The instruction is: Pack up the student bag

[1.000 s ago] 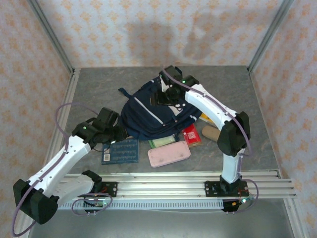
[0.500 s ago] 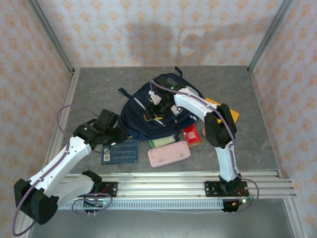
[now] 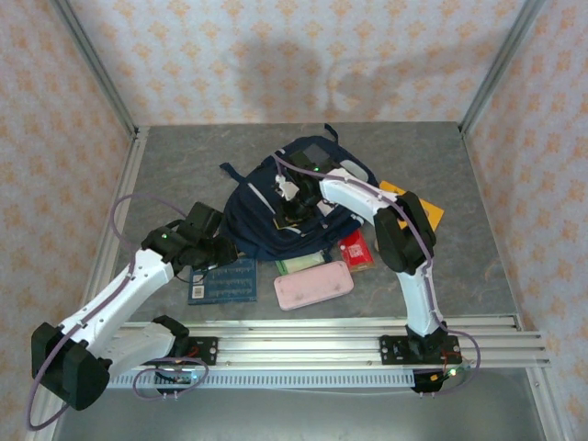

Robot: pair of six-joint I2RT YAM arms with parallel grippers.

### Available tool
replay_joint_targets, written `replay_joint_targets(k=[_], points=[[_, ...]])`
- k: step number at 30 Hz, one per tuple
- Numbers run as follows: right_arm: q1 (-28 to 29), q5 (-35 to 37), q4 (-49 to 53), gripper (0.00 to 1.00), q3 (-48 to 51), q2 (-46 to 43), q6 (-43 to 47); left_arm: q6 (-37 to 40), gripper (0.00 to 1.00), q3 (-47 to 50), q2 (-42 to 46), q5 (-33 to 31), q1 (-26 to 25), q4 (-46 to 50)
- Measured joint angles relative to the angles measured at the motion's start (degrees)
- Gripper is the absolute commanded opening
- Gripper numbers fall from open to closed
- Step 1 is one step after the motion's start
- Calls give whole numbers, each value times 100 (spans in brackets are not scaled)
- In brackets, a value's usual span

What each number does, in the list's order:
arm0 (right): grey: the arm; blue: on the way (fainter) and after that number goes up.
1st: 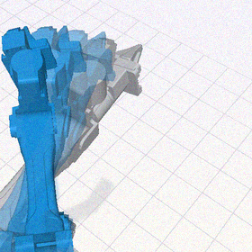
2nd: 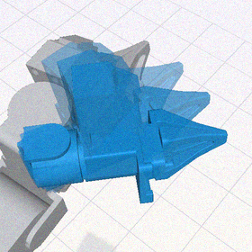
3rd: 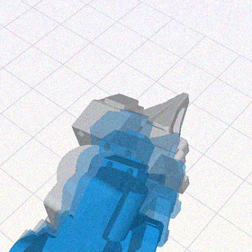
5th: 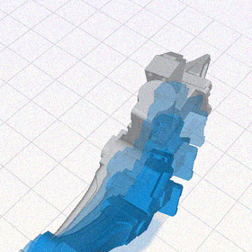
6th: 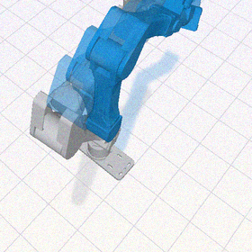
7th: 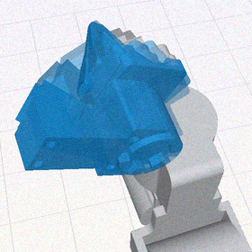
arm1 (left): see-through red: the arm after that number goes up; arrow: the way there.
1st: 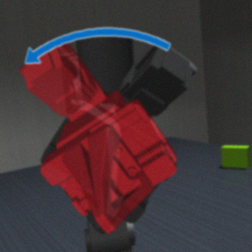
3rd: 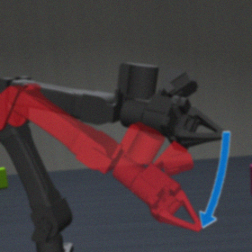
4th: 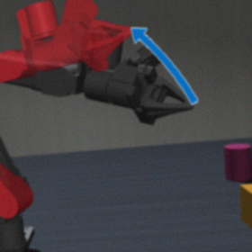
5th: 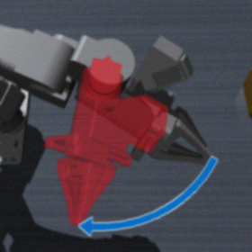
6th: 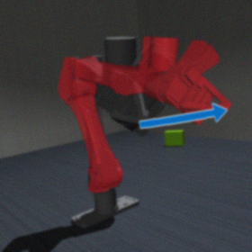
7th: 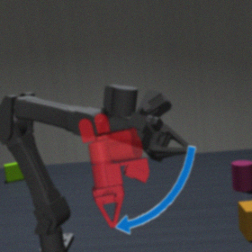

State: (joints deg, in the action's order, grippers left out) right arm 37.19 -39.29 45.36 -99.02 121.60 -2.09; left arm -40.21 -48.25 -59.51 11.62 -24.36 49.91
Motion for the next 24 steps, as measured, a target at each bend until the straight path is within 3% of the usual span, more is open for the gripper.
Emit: replay_joint_targets(k=[6, 12, 19, 24], points=[[-68, 44, -302, 0, -37, -90, -1008, 203, 46, -247, 0, 0, 0, -20], [-87, 271, -669, 0, -754, -120, -2734, 369, 57, -286, 7, 22, -4, -267], [-103, 702, -973, 0, -1141, -122, -4240, 426, 56, -262, -92, 15, -173, -767], [-98, 785, -1102, 0, -1141, -85, -4966, 426, 53, -256, -660, -157, -538, -1215]])
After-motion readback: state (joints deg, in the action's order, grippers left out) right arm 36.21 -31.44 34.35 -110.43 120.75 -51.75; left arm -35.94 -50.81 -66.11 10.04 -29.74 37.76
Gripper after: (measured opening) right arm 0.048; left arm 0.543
